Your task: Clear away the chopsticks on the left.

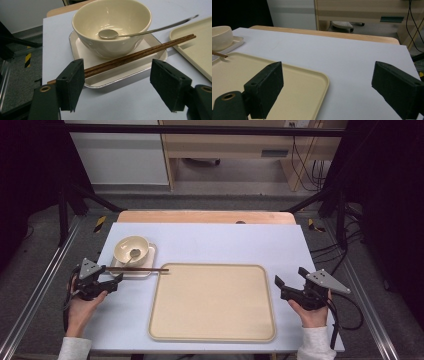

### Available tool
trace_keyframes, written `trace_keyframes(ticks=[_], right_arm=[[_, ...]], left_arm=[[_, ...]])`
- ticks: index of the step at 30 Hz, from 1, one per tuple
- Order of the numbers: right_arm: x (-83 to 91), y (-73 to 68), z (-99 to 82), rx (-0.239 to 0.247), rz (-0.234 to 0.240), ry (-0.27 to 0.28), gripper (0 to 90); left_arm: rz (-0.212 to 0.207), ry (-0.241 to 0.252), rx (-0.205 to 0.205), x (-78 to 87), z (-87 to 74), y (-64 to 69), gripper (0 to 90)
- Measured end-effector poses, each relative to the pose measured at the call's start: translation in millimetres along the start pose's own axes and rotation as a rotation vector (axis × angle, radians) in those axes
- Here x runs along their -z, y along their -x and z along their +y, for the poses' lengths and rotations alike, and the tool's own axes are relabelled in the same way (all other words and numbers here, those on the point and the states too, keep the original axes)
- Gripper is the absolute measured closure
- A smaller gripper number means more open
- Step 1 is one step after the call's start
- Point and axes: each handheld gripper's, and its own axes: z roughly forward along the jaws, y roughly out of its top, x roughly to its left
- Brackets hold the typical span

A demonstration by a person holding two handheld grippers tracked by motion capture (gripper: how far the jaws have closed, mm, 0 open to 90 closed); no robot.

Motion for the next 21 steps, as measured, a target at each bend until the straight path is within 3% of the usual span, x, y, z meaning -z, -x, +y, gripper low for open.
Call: trace_keyframes(ticks=[2, 4, 7, 13, 21], right_arm=[[-0.3, -0.4, -0.1, -0.002, 0.000, -0.006, 10.8], [-0.3, -0.7, -0.2, -0.005, -0.003, -0.007, 10.9], [-0.4, -0.1, -0.1, -0.011, -0.003, -0.001, 11.0], [-0.7, 0.3, -0.5, -0.005, -0.004, -0.006, 11.3], [-1.4, -0.3, -0.7, -0.009, -0.003, -0.007, 11.6]], left_arm=[[-0.033, -0.017, 0.005, -6.0, 1.8, -5.5, 27.1], [-0.034, -0.011, 0.001, -10.7, 1.3, -6.1, 29.2], [-0.040, -0.044, -0.002, -19.2, -0.9, -7.6, 30.7], [0.001, -0.068, -0.027, -30.5, -3.1, -5.4, 34.7], [0.012, -0.020, -0.010, -33.9, -3.9, -14.4, 47.5]])
